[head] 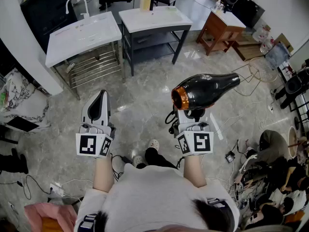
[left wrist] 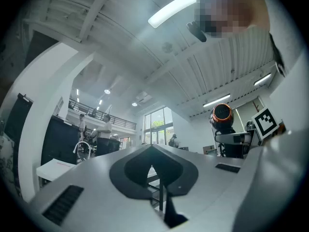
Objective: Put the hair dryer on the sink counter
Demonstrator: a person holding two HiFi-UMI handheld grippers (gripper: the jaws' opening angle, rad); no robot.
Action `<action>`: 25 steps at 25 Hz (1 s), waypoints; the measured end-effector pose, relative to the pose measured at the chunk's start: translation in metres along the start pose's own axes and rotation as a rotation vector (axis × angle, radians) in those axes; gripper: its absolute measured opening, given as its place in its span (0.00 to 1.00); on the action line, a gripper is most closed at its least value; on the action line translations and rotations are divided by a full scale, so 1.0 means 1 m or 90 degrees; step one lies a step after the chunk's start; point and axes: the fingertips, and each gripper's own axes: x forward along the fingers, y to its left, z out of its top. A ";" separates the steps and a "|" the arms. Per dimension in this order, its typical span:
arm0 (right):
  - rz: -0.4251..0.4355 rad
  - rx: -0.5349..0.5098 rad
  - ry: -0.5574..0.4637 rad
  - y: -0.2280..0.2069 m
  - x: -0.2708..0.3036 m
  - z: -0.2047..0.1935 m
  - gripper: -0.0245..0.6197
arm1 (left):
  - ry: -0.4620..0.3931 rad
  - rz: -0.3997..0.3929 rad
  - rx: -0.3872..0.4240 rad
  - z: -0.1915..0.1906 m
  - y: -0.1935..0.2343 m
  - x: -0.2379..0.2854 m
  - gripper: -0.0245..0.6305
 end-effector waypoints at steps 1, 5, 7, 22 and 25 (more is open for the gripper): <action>0.000 -0.001 -0.002 0.000 0.001 0.001 0.46 | -0.002 0.000 0.002 0.001 0.000 0.001 0.04; 0.001 -0.002 -0.005 -0.003 0.005 0.001 0.46 | -0.007 -0.001 0.009 0.004 0.000 0.004 0.04; 0.002 -0.002 -0.006 -0.005 0.006 -0.001 0.46 | -0.008 -0.001 0.011 0.004 -0.001 0.006 0.04; 0.033 0.021 0.005 -0.058 0.086 -0.023 0.46 | -0.011 0.004 0.033 -0.007 -0.002 0.097 0.04; 0.037 0.025 0.010 -0.074 0.110 -0.032 0.46 | -0.016 0.008 0.046 -0.009 -0.001 0.123 0.04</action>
